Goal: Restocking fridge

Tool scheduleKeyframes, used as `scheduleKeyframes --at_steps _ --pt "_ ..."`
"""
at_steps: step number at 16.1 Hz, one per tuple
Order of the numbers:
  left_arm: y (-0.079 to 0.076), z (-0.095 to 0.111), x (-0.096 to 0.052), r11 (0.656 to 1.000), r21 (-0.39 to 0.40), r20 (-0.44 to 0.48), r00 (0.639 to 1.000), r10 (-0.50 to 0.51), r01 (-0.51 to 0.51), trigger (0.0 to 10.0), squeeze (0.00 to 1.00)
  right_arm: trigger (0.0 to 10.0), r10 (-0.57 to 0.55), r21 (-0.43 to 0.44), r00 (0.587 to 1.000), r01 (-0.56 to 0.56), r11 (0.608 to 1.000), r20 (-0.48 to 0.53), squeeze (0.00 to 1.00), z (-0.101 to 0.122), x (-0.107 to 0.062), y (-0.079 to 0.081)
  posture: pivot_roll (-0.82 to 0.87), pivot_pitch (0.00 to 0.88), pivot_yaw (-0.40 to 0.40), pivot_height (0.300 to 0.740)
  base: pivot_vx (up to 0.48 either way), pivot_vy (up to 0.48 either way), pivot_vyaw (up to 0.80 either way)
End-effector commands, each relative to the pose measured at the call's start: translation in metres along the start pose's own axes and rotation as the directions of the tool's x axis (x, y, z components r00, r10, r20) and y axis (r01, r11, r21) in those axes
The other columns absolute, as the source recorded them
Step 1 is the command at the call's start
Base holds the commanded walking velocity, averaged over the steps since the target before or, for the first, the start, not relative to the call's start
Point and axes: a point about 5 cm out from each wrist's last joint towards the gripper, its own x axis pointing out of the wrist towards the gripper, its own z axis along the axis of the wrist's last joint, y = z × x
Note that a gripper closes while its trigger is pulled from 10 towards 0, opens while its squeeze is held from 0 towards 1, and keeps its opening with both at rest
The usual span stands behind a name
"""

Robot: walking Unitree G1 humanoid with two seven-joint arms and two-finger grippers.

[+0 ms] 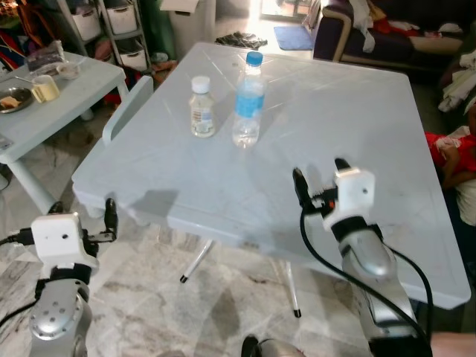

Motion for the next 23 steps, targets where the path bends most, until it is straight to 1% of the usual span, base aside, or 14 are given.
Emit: scheduleKeyframes --at_steps 1,2,3,4,6,11,12,14,17,18,20,21,22,23 --pt "-0.001 -0.001 -0.002 1.000 0.000 -0.011 1.000 -0.001 0.001 10.0 0.00 10.0 0.005 -0.002 1.000 -0.005 1.000 0.005 0.00 0.003 -0.002 -0.002 0.03 0.071 -0.028 0.740 0.266 0.000 0.00" --pt "-0.003 -0.001 -0.002 1.000 -0.004 -0.011 1.000 -0.010 0.010 10.0 0.00 10.0 0.014 -0.023 1.000 -0.013 1.000 0.006 0.00 0.004 -0.001 -0.002 0.03 0.068 -0.028 0.740 0.277 0.000 0.00" --pt "-0.007 0.001 0.001 1.000 -0.005 -0.004 1.000 -0.021 0.020 10.0 0.00 10.0 0.017 -0.044 0.999 -0.016 0.999 0.028 0.00 0.011 0.006 -0.005 0.03 0.063 -0.030 0.740 0.292 0.000 0.80" --pt "-0.008 0.002 0.002 1.000 -0.008 -0.001 1.000 -0.021 0.021 10.0 0.00 10.0 0.011 -0.032 0.999 -0.010 0.999 0.038 0.00 0.014 0.011 -0.006 0.03 0.060 -0.032 0.740 0.289 0.000 0.80" --pt "-0.008 0.002 0.002 1.000 -0.009 0.001 1.000 -0.020 0.020 10.0 0.00 10.0 0.016 -0.031 0.999 -0.015 0.999 0.035 0.00 0.016 0.012 -0.005 0.03 0.057 -0.034 0.740 0.292 0.000 0.58" --pt "-0.008 0.003 0.004 1.000 -0.007 0.004 1.000 -0.026 0.026 10.0 0.00 10.0 0.054 -0.018 0.998 -0.053 0.998 0.027 0.00 0.015 0.012 0.001 0.03 0.063 -0.035 0.740 0.285 0.000 0.00" --pt "-0.009 0.003 0.005 0.999 -0.019 0.006 1.000 -0.026 0.026 10.0 0.00 10.0 0.064 -0.014 0.998 -0.063 0.998 0.023 0.00 0.014 0.011 0.003 0.03 0.064 -0.036 0.740 0.296 0.000 0.00" --pt "-0.008 0.002 0.005 1.000 -0.009 0.001 1.000 -0.020 0.020 10.0 0.00 10.0 0.073 -0.011 0.997 -0.073 0.997 0.019 0.00 0.014 0.011 0.005 0.03 0.065 -0.037 0.740 0.000 0.000 0.00" --pt "-0.009 0.000 0.004 1.000 -0.012 -0.005 1.000 -0.022 0.022 10.0 0.00 10.0 0.075 -0.060 0.996 -0.072 0.996 0.051 0.00 0.019 0.012 0.005 0.02 0.068 -0.035 0.740 0.000 0.000 0.00" --pt "-0.009 0.000 0.004 1.000 -0.012 -0.006 1.000 -0.023 0.023 10.0 0.00 10.0 0.059 -0.080 0.996 -0.054 0.995 0.071 0.00 0.023 0.014 0.005 0.03 0.068 -0.035 0.740 0.000 0.000 0.00" --pt "-0.009 0.000 0.005 1.000 -0.011 -0.009 1.000 -0.027 0.027 10.0 0.00 10.0 0.034 -0.089 0.993 -0.024 0.996 0.117 0.00 0.036 0.026 0.002 0.03 0.071 -0.031 0.740 0.000 0.000 0.00" --pt "-0.010 0.000 0.004 1.000 -0.011 -0.009 1.000 -0.029 0.029 10.0 0.00 10.0 0.008 -0.096 0.989 0.006 0.995 0.145 0.00 0.043 0.034 -0.005 0.03 0.074 -0.027 0.740 0.000 0.000 0.00" --pt "-0.011 0.000 0.005 0.999 -0.011 -0.009 0.999 -0.035 0.035 10.0 0.00 10.0 -0.017 -0.086 0.987 0.031 0.996 0.159 0.00 0.050 0.047 -0.015 0.03 0.074 -0.027 0.740 0.000 0.000 0.00" --pt "-0.011 0.000 0.005 0.999 -0.011 -0.009 0.999 -0.036 0.036 10.0 0.00 10.0 -0.018 -0.085 0.987 0.032 0.996 0.160 0.00 0.050 0.049 -0.016 0.03 0.074 -0.027 0.740 0.000 0.000 0.00"
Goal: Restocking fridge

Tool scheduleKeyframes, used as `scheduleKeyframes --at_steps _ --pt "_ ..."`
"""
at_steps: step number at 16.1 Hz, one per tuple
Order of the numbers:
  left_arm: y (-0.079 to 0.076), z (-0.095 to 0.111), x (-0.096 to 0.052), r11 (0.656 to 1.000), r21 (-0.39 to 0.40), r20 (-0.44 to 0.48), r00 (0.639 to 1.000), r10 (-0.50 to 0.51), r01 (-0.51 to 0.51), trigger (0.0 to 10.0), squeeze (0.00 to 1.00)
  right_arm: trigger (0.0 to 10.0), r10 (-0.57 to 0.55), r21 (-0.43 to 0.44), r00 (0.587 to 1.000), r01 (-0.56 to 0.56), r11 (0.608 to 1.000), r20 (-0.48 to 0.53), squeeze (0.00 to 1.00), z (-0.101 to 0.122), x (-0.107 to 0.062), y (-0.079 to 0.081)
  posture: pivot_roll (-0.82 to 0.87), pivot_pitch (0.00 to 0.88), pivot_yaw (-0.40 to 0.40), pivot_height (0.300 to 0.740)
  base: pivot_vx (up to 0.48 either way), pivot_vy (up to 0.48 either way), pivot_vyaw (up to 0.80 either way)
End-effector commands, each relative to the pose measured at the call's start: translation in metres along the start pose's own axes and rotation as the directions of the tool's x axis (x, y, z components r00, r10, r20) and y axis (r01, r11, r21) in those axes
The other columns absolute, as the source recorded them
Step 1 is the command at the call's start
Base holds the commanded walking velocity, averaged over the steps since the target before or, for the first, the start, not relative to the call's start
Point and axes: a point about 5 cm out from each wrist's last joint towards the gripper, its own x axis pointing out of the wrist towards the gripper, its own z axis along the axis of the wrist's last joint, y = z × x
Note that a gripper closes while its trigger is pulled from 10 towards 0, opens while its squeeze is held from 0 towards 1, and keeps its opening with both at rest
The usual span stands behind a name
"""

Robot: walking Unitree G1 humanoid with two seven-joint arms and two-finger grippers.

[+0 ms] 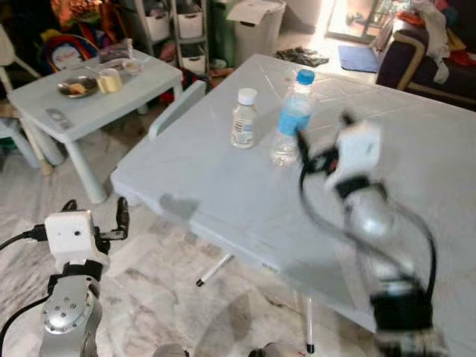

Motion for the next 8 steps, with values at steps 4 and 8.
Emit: scheduleKeyframes --at_steps 4,8 --pt "-0.001 0.001 -0.001 1.000 0.020 -0.004 1.000 -0.014 0.014 10.0 0.00 10.0 -0.001 0.006 1.000 0.001 1.000 0.022 0.00 0.007 0.032 -0.018 0.05 0.083 -0.020 0.740 0.000 0.000 0.00" --pt "0.001 0.003 -0.004 0.999 0.041 -0.007 1.000 -0.026 0.027 10.0 0.00 10.0 0.023 0.003 0.998 -0.023 1.000 0.055 0.00 0.021 0.055 -0.022 0.08 0.097 -0.012 0.740 0.000 0.000 0.00"
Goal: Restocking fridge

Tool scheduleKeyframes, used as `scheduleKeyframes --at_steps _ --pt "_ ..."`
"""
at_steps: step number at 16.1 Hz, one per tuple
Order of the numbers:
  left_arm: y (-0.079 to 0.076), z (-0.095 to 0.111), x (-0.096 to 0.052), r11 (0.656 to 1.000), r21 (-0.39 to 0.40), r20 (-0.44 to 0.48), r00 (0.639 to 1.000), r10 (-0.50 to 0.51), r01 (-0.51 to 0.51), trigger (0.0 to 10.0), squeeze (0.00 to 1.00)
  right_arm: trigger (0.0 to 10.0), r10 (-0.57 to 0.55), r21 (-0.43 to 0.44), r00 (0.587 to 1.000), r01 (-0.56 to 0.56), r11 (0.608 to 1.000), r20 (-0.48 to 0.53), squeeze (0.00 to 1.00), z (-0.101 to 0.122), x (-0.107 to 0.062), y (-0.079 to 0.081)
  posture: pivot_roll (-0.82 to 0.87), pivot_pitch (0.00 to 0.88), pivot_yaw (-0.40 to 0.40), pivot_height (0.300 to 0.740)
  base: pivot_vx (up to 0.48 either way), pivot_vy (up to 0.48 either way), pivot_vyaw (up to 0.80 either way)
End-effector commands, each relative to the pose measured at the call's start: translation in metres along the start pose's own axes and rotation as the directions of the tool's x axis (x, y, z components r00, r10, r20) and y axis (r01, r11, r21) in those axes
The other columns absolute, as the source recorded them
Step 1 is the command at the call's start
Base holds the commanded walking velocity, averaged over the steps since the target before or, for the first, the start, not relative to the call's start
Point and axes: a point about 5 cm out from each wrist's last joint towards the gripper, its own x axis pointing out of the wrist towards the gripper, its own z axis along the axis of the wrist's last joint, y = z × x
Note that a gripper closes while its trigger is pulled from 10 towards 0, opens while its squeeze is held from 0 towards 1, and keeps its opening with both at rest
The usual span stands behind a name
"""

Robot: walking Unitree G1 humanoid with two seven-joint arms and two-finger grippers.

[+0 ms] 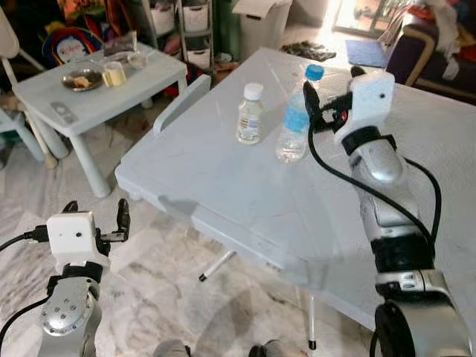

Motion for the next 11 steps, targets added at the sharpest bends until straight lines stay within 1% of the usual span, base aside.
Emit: scheduleKeyframes --at_steps 1,5,6,7,8,9,10,11 --pt "0.002 0.003 -0.003 1.000 0.024 -0.002 1.000 -0.017 0.018 10.0 0.00 10.0 0.012 -0.002 1.000 -0.012 1.000 0.019 0.00 0.006 0.007 -0.003 0.09 0.102 -0.008 0.740 0.000 0.000 0.00" --pt "0.006 0.004 -0.005 0.999 0.036 -0.006 1.000 -0.016 0.017 10.0 0.00 10.0 0.025 0.000 1.000 -0.025 1.000 0.010 0.00 0.006 0.016 -0.002 0.10 0.112 -0.003 0.740 0.000 0.000 0.00" --pt "0.006 0.004 -0.006 0.999 0.042 -0.010 1.000 -0.022 0.022 10.0 0.00 10.0 0.048 0.003 0.999 -0.048 0.999 -0.014 0.00 0.006 0.028 -0.003 0.11 0.119 0.002 0.740 0.000 0.000 0.00" --pt "0.005 0.004 -0.007 0.999 0.044 -0.014 1.000 -0.027 0.027 10.0 0.00 10.0 0.063 0.002 0.998 -0.063 0.998 -0.030 0.00 0.006 0.035 -0.003 0.11 0.119 0.002 0.740 0.000 0.000 0.00" --pt "0.004 0.003 -0.007 0.998 0.046 -0.016 0.999 -0.030 0.030 10.0 0.00 8.7 0.058 -0.012 0.998 -0.058 0.998 -0.039 0.00 0.006 0.039 -0.004 0.11 0.122 0.003 0.740 0.000 0.000 0.00" --pt "0.004 0.003 -0.008 0.998 0.047 -0.017 0.999 -0.030 0.031 10.0 0.00 2.5 0.051 -0.019 0.998 -0.052 0.998 -0.048 0.00 0.006 0.040 -0.005 0.11 0.122 0.003 0.740 0.000 0.000 0.00" --pt "0.004 0.004 -0.008 0.998 0.048 -0.020 0.999 -0.031 0.032 10.0 0.00 1.6 0.040 -0.030 0.997 -0.042 0.999 -0.062 0.00 0.005 0.043 -0.006 0.12 0.121 -0.001 0.740 0.000 0.000 0.00" --pt "0.004 0.004 -0.008 0.998 0.049 -0.021 0.999 -0.030 0.031 10.0 0.00 2.0 0.042 -0.031 0.997 -0.044 0.999 -0.067 0.00 0.005 0.045 -0.006 0.12 0.123 -0.001 0.740 0.000 0.000 0.00"
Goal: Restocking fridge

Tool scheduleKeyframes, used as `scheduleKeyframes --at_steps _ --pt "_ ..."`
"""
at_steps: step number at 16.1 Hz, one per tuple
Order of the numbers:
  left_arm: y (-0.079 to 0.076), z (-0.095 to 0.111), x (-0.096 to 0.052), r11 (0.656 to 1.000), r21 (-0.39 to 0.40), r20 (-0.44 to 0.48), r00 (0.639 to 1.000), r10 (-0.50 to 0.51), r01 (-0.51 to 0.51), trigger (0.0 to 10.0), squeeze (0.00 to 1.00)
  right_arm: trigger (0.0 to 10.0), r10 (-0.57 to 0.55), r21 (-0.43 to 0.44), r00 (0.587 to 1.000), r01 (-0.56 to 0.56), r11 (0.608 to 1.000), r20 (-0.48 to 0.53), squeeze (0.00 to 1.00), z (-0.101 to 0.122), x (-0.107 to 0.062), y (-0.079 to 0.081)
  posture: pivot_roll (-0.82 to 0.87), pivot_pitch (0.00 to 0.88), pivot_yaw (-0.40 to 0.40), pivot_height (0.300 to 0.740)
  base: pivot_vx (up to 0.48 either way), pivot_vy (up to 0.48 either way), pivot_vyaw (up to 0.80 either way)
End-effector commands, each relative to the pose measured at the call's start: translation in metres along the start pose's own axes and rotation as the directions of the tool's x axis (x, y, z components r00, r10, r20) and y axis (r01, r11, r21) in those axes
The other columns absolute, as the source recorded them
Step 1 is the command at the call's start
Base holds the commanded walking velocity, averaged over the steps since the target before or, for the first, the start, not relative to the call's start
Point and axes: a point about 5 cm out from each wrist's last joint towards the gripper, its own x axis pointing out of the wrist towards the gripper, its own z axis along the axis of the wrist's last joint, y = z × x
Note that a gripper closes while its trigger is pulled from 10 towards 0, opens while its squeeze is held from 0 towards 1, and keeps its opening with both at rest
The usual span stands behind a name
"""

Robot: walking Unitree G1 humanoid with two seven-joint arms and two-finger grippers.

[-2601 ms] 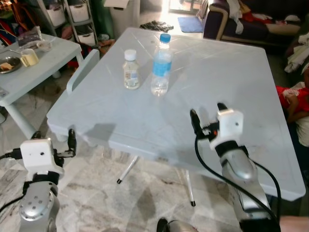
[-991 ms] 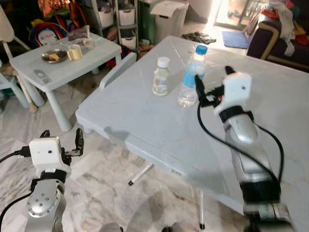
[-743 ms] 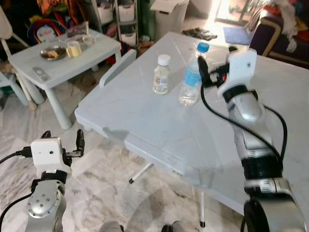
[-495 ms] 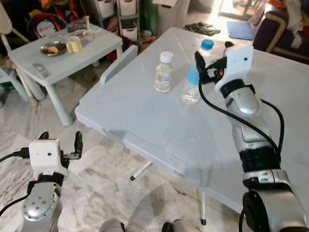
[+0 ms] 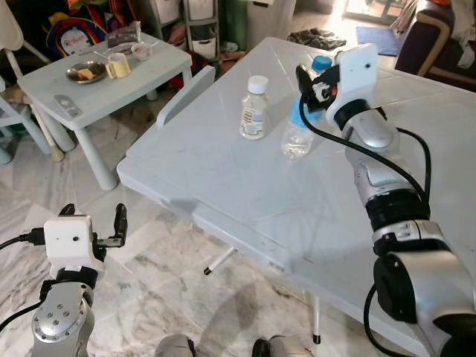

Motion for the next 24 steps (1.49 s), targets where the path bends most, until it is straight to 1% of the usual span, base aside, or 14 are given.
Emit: scheduleKeyframes --at_steps 1,3,5,11,12,15,16,17,19,20,21,22,23,24 --pt "0.001 0.004 -0.002 1.000 0.016 0.005 1.000 -0.008 0.008 10.0 0.00 0.0 0.008 -0.001 1.000 -0.008 1.000 0.015 0.00 0.009 0.005 -0.002 0.13 0.124 -0.001 0.740 0.000 0.000 0.00" --pt "0.001 0.004 -0.003 1.000 0.018 0.002 1.000 -0.008 0.008 10.0 0.00 0.0 0.014 0.026 1.000 -0.014 1.000 0.001 0.00 0.008 0.009 -0.003 0.13 0.126 0.001 0.740 0.000 0.000 0.00" --pt "0.002 0.004 -0.003 1.000 0.021 0.001 1.000 -0.007 0.007 10.0 0.00 0.0 0.028 0.026 1.000 -0.028 0.999 0.006 0.00 0.010 0.013 -0.002 0.13 0.126 0.000 0.740 0.000 0.000 0.00" --pt "-0.003 0.003 -0.001 1.000 0.021 0.001 1.000 -0.015 0.015 10.0 0.00 0.0 -0.019 -0.040 1.000 0.020 0.999 0.023 0.00 0.012 0.012 -0.009 0.12 0.113 -0.009 0.740 0.000 0.000 0.00" --pt "-0.003 0.001 -0.001 1.000 0.016 -0.002 1.000 -0.009 0.010 10.0 0.00 0.0 -0.008 -0.022 0.999 0.009 1.000 0.037 0.00 0.011 0.010 -0.004 0.12 0.108 -0.011 0.740 0.000 0.000 0.00" --pt "-0.003 -0.003 0.003 1.000 -0.027 -0.039 0.999 0.013 -0.014 10.0 0.00 0.0 0.110 0.110 0.992 -0.117 0.987 0.061 0.00 0.011 -0.001 0.025 0.11 0.106 -0.015 0.740 0.000 0.000 0.00" --pt "-0.002 -0.003 0.004 0.999 -0.037 -0.040 0.999 0.013 -0.014 10.0 0.00 0.0 0.182 0.171 0.981 -0.191 0.966 0.066 0.00 0.013 -0.007 0.037 0.10 0.105 -0.016 0.740 0.000 0.000 0.00" --pt "-0.002 -0.003 0.005 0.999 -0.034 -0.040 0.999 0.010 -0.011 10.0 0.00 0.0 0.237 0.205 0.969 -0.247 0.947 0.074 0.00 0.014 -0.011 0.045 0.10 0.103 -0.015 0.740 0.000 0.000 0.00" --pt "-0.004 -0.005 0.007 0.999 -0.036 -0.042 0.999 0.005 -0.006 10.0 0.00 0.0 0.356 0.299 0.928 -0.374 0.878 0.114 0.00 0.019 -0.022 0.061 0.09 0.099 -0.015 0.740 0.000 0.000 0.00" --pt "-0.007 -0.005 0.008 0.999 -0.037 -0.041 0.999 0.001 -0.003 10.0 0.00 7.7 0.393 0.317 0.910 -0.415 0.853 0.134 0.00 0.019 -0.029 0.067 0.09 0.099 -0.017 0.740 0.000 0.281 0.00" --pt "-0.007 -0.004 0.009 0.999 -0.039 -0.040 0.999 0.001 -0.003 10.0 0.00 10.0 0.392 0.319 0.910 -0.414 0.853 0.132 0.00 0.019 -0.031 0.068 0.09 0.099 -0.017 0.740 0.000 0.281 0.00" --pt "-0.007 -0.004 0.009 0.999 -0.041 -0.039 0.999 0.001 -0.003 10.0 0.00 10.0 0.386 0.324 0.914 -0.406 0.854 0.127 0.00 0.017 -0.035 0.070 0.09 0.098 -0.018 0.740 0.000 0.281 0.00" --pt "-0.008 -0.005 0.009 0.999 -0.041 -0.039 0.999 0.003 -0.005 10.0 0.00 10.0 0.383 0.329 0.915 -0.403 0.854 0.127 0.00 0.014 -0.043 0.074 0.09 0.101 -0.021 0.740 0.000 0.000 0.47" --pt "-0.007 -0.006 0.008 0.999 -0.042 -0.043 0.999 0.005 -0.007 10.0 0.00 10.0 0.391 0.299 0.912 -0.410 0.862 0.123 0.00 0.010 -0.053 0.080 0.09 0.101 -0.022 0.740 0.000 0.000 0.80"
